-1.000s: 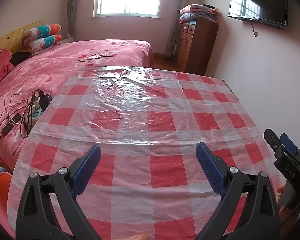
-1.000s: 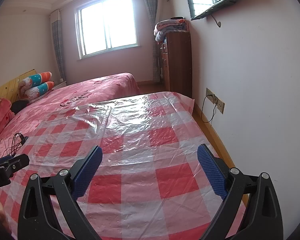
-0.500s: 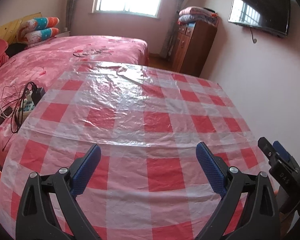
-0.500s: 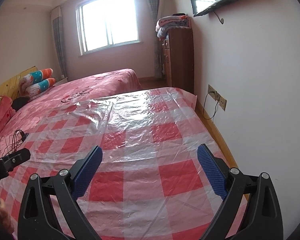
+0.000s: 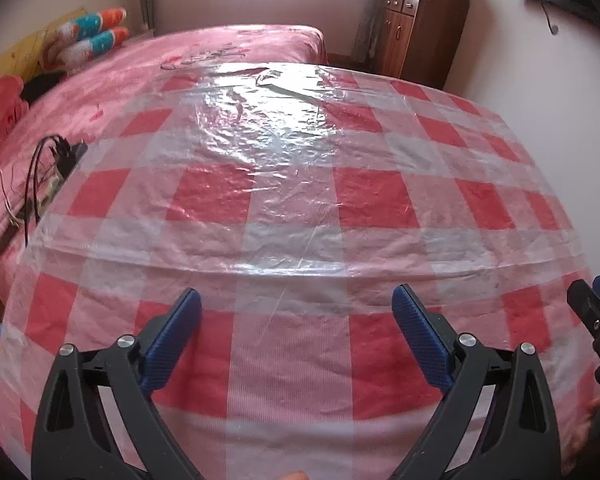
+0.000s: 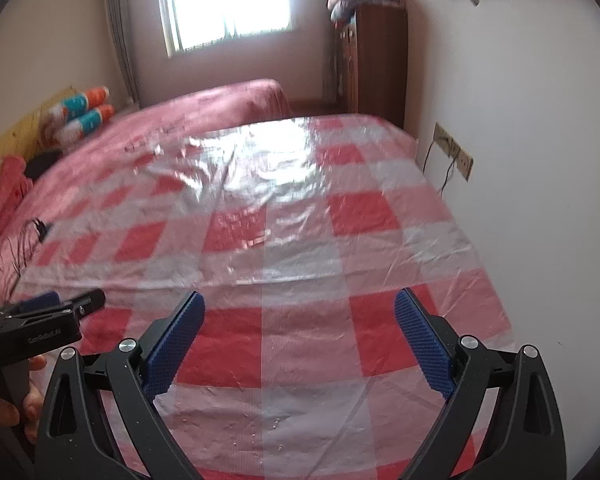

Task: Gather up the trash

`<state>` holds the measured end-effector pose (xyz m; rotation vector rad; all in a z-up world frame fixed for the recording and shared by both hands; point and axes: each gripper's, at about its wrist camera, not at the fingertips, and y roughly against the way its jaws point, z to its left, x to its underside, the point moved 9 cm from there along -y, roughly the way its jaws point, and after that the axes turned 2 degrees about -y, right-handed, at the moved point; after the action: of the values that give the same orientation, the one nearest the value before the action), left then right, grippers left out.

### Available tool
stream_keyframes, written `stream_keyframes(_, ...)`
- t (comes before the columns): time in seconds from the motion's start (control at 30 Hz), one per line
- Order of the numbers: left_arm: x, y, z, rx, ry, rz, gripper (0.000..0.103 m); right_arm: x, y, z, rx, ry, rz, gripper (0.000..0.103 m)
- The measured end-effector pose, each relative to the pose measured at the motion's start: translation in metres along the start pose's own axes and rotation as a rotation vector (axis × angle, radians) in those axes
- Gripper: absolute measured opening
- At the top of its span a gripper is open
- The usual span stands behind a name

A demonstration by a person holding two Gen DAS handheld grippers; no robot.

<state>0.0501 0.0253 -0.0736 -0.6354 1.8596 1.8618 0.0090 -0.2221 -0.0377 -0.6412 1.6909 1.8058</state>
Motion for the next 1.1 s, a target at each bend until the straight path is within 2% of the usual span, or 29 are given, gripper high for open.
stream_keyframes(0.23, 0.0, -0.003, -0.003, -0.019, -0.02, 0.013, 0.099, 0.014, -0.027, 0.011, 0.088, 0.078, 0.127, 0.096)
stream_keyframes(1.1, 0.0, -0.003, -0.003, -0.02, -0.02, 0.013, 0.099, 0.016, -0.032, 0.01, 0.057, 0.063, 0.146, 0.099)
